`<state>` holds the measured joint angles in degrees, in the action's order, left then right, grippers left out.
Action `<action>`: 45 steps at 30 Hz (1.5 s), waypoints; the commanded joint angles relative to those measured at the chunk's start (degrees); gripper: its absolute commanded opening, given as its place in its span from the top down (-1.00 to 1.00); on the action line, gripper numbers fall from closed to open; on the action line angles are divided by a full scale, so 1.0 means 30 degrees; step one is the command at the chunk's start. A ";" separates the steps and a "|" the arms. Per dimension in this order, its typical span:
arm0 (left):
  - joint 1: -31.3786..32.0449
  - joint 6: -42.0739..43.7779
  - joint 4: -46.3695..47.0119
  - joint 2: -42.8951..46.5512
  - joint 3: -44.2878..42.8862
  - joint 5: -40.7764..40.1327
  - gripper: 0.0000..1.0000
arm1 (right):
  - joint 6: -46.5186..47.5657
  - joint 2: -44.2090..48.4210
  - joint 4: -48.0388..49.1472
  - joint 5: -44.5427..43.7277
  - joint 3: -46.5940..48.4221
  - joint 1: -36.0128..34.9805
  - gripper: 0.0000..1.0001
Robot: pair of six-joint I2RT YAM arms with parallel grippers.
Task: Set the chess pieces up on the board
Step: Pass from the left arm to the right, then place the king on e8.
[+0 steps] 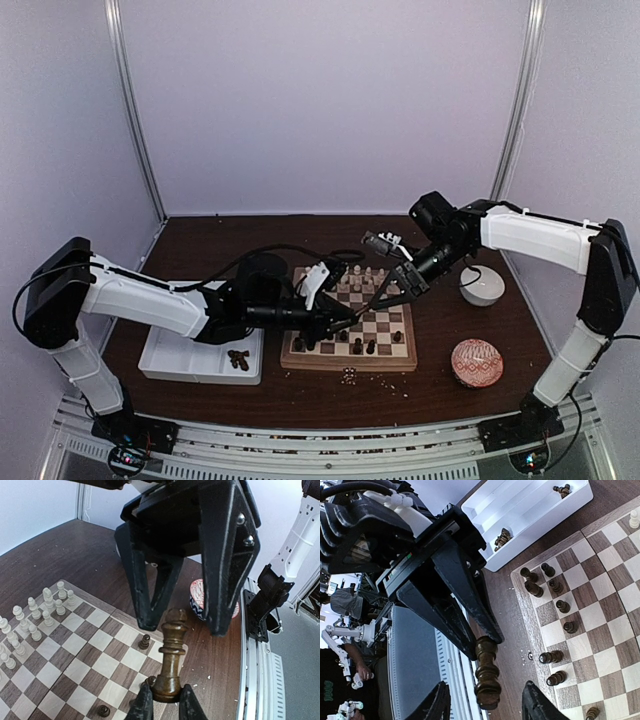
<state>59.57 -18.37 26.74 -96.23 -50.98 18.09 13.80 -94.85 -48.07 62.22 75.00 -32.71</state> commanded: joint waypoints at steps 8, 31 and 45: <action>-0.0010 -0.0380 0.1397 0.0171 0.0049 -0.0088 0.81 | -0.1157 -0.0714 0.1082 0.1860 -0.0208 -0.0374 0.39; -0.1545 -0.0290 -0.5158 0.9207 0.4235 -0.8700 0.27 | 0.4446 -0.2169 -0.4085 -1.0869 0.5207 -0.4924 0.78; -0.2367 -0.1709 -0.6761 1.3364 0.6540 -1.2129 0.25 | 0.5096 -0.6708 -0.6546 -1.6211 0.8962 -0.8129 0.79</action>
<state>52.82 -21.85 5.89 -57.19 -32.47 -15.73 28.18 -113.73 -64.51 20.18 99.50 -55.94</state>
